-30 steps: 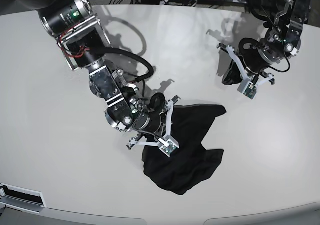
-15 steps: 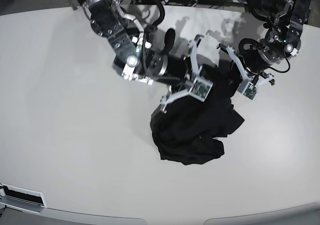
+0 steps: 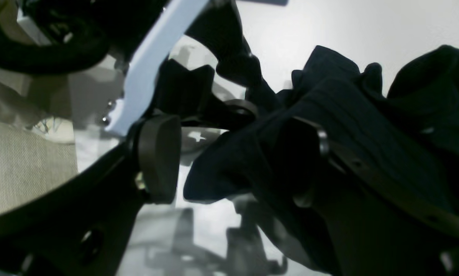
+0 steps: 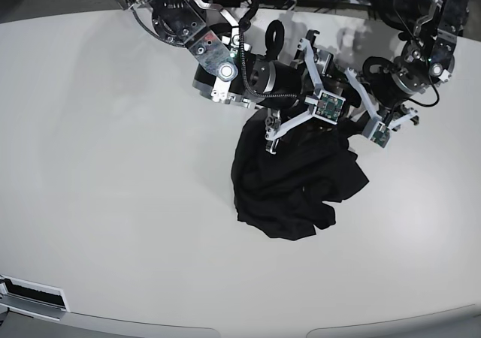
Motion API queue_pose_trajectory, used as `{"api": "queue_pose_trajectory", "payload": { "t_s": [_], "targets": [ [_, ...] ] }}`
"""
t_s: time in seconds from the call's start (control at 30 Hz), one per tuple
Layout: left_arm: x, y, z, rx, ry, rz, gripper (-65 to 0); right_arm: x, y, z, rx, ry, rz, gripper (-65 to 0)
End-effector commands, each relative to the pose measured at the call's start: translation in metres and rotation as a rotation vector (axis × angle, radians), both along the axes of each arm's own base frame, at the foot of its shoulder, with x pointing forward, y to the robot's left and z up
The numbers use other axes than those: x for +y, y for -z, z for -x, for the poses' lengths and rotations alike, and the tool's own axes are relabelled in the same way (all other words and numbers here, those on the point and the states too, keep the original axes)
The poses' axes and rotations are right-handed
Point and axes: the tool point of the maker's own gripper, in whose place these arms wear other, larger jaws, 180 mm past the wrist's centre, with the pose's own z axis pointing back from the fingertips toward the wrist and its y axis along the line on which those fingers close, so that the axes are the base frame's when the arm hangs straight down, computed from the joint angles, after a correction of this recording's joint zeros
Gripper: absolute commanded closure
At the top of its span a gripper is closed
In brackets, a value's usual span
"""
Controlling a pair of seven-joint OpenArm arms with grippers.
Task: Layout the t-shirt on the table in an organized manner, then fold the t-shirt properly
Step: 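Grasp the black t-shirt with both grippers and lift it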
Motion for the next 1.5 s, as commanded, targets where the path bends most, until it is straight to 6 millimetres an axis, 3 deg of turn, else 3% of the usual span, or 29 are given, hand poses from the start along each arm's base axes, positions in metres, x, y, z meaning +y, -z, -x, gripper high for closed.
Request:
{"api": "queue_pose_trajectory", "payload": {
  "t_s": [0.0, 0.07, 0.2, 0.4, 0.5, 0.6, 0.8, 1.0, 1.2, 1.3, 1.4, 1.47],
  "targets": [
    [-0.011, -0.013, -0.008, -0.048, 0.005, 0.059, -30.8, 0.010, -0.027, -0.008, -0.041, -0.005, -0.071, -44.3],
    [-0.017, -0.011, -0.008, -0.043, -0.004, 0.077, -25.8, 0.010, -0.040, -0.015, -0.078, 0.001, -0.083, -44.3],
    [-0.017, 0.007, -0.006, -0.005, -0.094, 0.097, 0.0, 0.009, -0.068, -0.035, -0.157, 0.033, -0.119, -44.3],
    [-0.019, 0.046, 0.012, 0.098, -0.166, 0.111, 0.0, 0.003, -0.097, -0.075, -0.260, 0.120, -0.132, -44.3],
    [-0.021, 0.055, 0.017, 0.127, -0.177, 0.116, 0.0, 0.005, -0.108, -0.091, -0.286, 0.117, -0.137, -44.3],
    [-0.023, 0.057, 0.019, 0.133, -0.179, 0.120, 0.0, 0.009, -0.102, -0.109, -0.268, 0.124, -0.122, -44.3],
    [-0.023, 0.057, 0.018, 0.132, -0.179, 0.122, 0.0, 0.029, -0.065, -0.136, -0.188, 0.106, -0.023, -43.2],
    [-0.023, 0.058, 0.020, 0.142, -0.178, 0.117, 0.0, 0.024, -0.035, -0.168, -0.135, 0.221, 0.035, -43.2],
    [-0.023, 0.058, 0.020, 0.142, -0.178, 0.119, 0.0, 0.003, -0.013, -0.177, -0.131, 0.284, 0.151, -25.1],
    [-0.023, 0.058, 0.020, 0.142, -0.178, 0.118, 0.0, -0.002, -0.010, -0.178, -0.132, 0.287, 0.159, -17.8],
    [-0.023, 0.058, 0.020, 0.142, -0.178, 0.118, 0.0, 0.001, -0.015, -0.180, -0.144, 0.281, 0.143, 0.0],
    [-0.023, 0.058, 0.020, 0.141, -0.178, 0.118, 0.0, 0.001, -0.020, -0.185, -0.166, 0.300, 0.122, 0.0]
  ]
}}
